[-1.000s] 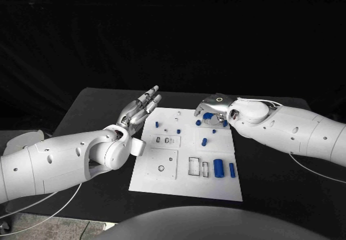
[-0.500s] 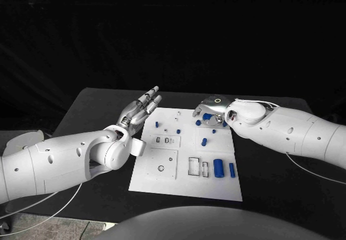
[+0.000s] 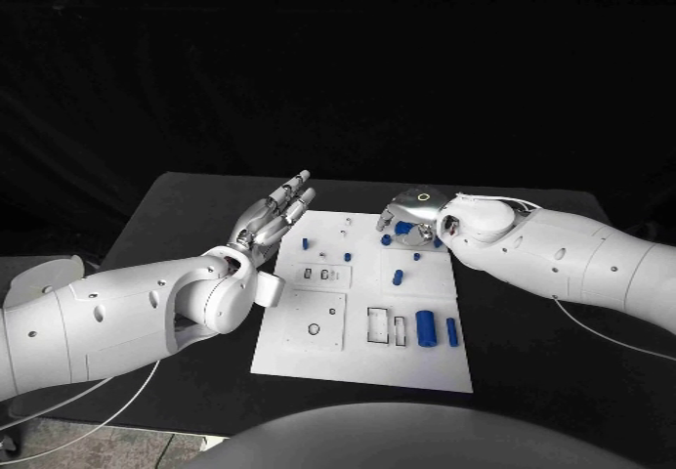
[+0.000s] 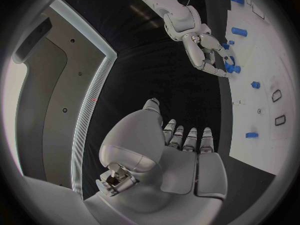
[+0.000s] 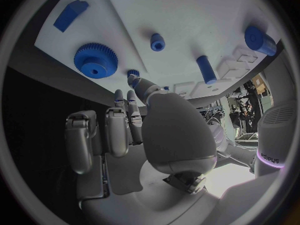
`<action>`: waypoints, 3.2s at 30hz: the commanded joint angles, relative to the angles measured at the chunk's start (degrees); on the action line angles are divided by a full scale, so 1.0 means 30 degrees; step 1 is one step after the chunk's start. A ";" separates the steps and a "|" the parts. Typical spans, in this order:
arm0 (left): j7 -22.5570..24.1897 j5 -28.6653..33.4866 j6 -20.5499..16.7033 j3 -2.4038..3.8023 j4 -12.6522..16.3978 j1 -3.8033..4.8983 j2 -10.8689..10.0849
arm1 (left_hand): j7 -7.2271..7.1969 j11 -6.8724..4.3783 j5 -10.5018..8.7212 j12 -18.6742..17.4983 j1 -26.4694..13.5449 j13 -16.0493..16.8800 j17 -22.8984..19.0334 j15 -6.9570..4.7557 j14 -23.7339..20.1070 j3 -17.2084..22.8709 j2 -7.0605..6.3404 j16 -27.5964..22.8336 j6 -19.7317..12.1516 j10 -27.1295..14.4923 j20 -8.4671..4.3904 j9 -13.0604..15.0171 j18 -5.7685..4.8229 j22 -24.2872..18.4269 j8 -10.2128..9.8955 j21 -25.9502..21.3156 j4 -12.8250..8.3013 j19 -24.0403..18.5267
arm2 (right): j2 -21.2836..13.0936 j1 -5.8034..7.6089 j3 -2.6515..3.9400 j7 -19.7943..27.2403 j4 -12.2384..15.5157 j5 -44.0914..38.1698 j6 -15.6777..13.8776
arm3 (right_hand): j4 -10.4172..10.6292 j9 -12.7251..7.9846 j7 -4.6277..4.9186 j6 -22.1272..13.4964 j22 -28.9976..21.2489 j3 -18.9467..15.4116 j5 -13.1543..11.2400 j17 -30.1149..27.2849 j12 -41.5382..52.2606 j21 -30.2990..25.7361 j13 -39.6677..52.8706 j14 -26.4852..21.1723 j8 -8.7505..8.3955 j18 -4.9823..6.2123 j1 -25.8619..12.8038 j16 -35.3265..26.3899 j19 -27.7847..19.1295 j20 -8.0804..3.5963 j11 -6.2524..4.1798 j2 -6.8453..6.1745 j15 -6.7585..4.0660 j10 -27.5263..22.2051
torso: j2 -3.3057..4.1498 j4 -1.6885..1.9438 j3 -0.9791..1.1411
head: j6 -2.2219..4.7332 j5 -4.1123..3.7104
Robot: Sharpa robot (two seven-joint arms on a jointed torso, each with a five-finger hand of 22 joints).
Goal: Assemble the parts on the task board
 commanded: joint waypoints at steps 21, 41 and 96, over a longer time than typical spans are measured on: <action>0.0055 -0.0114 0.0640 0.0013 -0.0002 -0.0046 0.0076 | 0.0105 0.0223 0.0135 0.0010 0.0240 0.0015 -0.0031 0.0169 0.0046 0.0166 0.0064 -0.0069 -0.0141 0.0001 0.0161 -0.0014 0.0323 -0.0018 0.0029 -0.0123 0.0013 -0.0008 | 0.0524 -0.0715 0.0066 0.0722 -0.0871 0.0248 -0.0831 | -0.0016 0.0680 0.0767 0.1473 0.4817 0.0619 -0.0325 0.0843 0.0316 -0.0018 -0.0358 0.0807 0.0555 -0.0183 0.0612 -0.0095 0.1777 -0.0061 -0.0466 0.0781 -0.0162 0.2497 | 0.0017 0.0063 0.0019 | 0.0000 0.0125; -0.0174 -0.0091 0.0783 0.0005 0.0069 -0.0095 -0.0035 | 0.0324 0.0444 0.0247 0.0113 0.0410 0.0033 -0.0031 0.0321 0.0046 0.0260 0.0067 -0.0069 -0.0075 0.0017 0.0349 0.0006 0.0353 -0.0018 0.0080 -0.0123 -0.0057 -0.0008 | 0.0446 0.0723 0.0185 0.0546 0.0885 0.1832 -0.1844 | -0.0103 0.1582 0.1437 0.1949 0.4834 0.0250 -0.1950 0.0953 0.0126 -0.0019 -0.0851 0.0817 0.0743 -0.0188 0.1186 -0.0029 0.1782 -0.0149 -0.0368 0.0984 -0.0133 0.4812 | 0.0053 0.0079 0.0010 | 0.0000 0.0342; -0.0151 -0.0090 0.0907 0.0008 -0.0246 -0.0090 0.0330 | 0.0464 0.0657 0.0420 0.0156 0.0628 0.0039 -0.0031 0.0395 0.0046 0.0334 0.0003 -0.0069 -0.0053 0.0025 0.0452 0.0012 0.0385 -0.0018 0.0118 -0.0123 -0.0129 -0.0008 | 0.4408 0.0090 0.0451 -0.0436 -0.4308 0.1978 -0.0460 | 0.0115 0.1745 0.1501 0.1290 0.4647 0.0315 -0.1691 0.0575 -0.0802 -0.0251 -0.1595 0.0507 0.0048 -0.0098 0.1405 -0.0300 0.1521 0.0088 -0.0160 0.0639 0.0094 0.3822 | 0.0263 0.0448 0.0054 | 0.0000 0.0408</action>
